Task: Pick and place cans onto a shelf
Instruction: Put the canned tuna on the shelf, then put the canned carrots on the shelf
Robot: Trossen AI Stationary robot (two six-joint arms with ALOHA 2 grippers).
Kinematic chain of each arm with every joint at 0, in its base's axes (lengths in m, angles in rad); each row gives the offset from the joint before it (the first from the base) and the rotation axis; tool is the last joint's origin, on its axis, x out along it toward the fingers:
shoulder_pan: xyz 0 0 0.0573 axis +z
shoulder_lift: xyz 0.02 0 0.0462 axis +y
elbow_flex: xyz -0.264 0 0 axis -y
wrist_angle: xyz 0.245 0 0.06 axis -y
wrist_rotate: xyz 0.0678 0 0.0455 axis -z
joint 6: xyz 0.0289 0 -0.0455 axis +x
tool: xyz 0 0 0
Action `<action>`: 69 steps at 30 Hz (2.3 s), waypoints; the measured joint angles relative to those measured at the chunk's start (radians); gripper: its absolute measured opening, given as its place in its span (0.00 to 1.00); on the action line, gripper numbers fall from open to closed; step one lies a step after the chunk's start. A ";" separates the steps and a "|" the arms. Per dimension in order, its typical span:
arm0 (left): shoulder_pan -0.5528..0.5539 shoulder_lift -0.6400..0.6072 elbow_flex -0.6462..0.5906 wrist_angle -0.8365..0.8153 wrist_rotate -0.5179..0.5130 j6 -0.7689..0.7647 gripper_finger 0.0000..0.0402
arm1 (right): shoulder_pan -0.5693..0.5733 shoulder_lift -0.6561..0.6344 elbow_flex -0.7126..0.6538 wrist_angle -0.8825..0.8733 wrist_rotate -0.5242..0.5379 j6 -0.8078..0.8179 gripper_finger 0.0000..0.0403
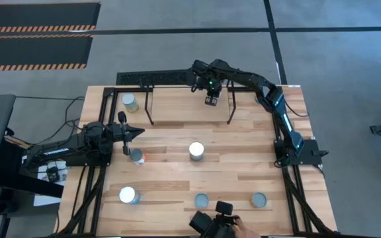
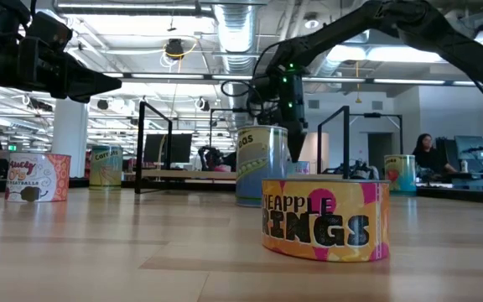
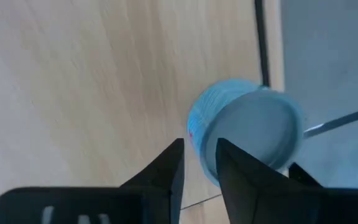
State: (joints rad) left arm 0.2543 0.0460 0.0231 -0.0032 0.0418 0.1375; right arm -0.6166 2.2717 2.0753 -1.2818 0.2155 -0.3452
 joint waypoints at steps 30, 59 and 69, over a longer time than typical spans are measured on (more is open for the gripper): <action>0.000 0.000 0.000 -0.004 -0.023 -0.018 0.00 | 0.264 -0.172 -0.018 0.561 -0.226 0.067 0.01; 0.000 0.053 0.065 -0.017 -0.175 -0.029 0.00 | 0.659 -0.935 -1.142 1.522 -0.032 0.104 0.01; 0.000 0.109 0.232 -0.183 -0.361 -0.128 0.00 | 0.668 -1.150 -1.591 1.861 -0.009 0.169 0.01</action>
State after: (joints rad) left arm 0.2546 0.1551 0.2549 -0.1859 -0.3189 0.0090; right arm 0.0509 1.1222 0.4842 0.5791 0.2068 -0.1761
